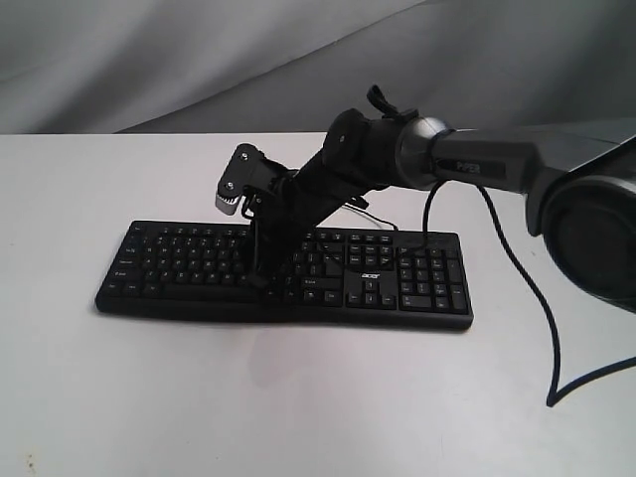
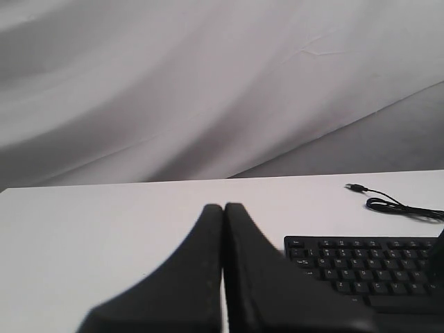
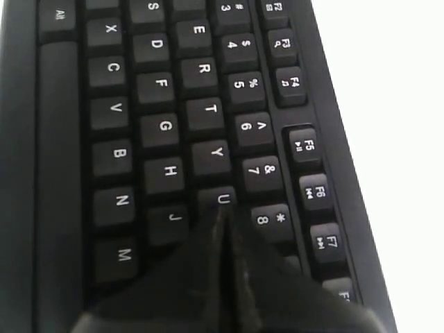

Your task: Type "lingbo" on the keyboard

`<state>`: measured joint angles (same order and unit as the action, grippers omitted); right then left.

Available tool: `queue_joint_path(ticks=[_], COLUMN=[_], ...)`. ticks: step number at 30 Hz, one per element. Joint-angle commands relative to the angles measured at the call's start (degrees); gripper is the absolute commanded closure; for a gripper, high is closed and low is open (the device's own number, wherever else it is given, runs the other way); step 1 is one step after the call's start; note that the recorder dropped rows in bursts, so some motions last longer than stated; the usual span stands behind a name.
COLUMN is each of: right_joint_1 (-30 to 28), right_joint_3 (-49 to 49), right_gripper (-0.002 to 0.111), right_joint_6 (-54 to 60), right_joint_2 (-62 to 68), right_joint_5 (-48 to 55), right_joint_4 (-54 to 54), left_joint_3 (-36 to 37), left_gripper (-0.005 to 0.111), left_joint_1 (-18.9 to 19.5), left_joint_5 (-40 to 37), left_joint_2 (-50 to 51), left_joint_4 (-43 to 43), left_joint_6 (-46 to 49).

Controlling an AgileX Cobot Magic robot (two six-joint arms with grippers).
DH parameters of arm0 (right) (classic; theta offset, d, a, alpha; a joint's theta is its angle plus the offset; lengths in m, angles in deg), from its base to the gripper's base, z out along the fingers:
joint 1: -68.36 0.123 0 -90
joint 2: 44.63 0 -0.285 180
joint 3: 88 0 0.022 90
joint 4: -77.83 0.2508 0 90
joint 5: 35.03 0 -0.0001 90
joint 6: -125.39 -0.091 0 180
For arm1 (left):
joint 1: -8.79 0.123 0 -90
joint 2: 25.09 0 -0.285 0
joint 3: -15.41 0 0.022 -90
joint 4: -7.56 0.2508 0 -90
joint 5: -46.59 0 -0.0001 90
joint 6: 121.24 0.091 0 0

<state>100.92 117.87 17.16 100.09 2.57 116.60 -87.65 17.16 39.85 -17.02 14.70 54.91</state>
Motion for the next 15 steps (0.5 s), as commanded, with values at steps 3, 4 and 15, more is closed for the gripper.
queue_joint_path(ticks=[3,4,15], right_joint_1=[1.7,2.1,4.2], right_joint_3=[0.3,0.3,0.1], right_gripper=[0.108,0.108,0.108], right_joint_6=[-0.2,-0.2,-0.2], right_joint_2=[-2.6,-2.6,-1.7], right_joint_5=[2.1,2.3,3.5], right_joint_4=[-0.7,-0.5,-0.8], left_joint_3=[0.3,0.3,0.3], left_gripper=[0.106,0.106,0.106], left_joint_1=[-0.4,-0.4,-0.4], left_joint_5=[0.5,0.5,0.5], left_joint_2=[-0.3,-0.3,-0.3], left_joint_4=[0.0,0.0,0.0], left_joint_6=[-0.1,-0.1,-0.1])
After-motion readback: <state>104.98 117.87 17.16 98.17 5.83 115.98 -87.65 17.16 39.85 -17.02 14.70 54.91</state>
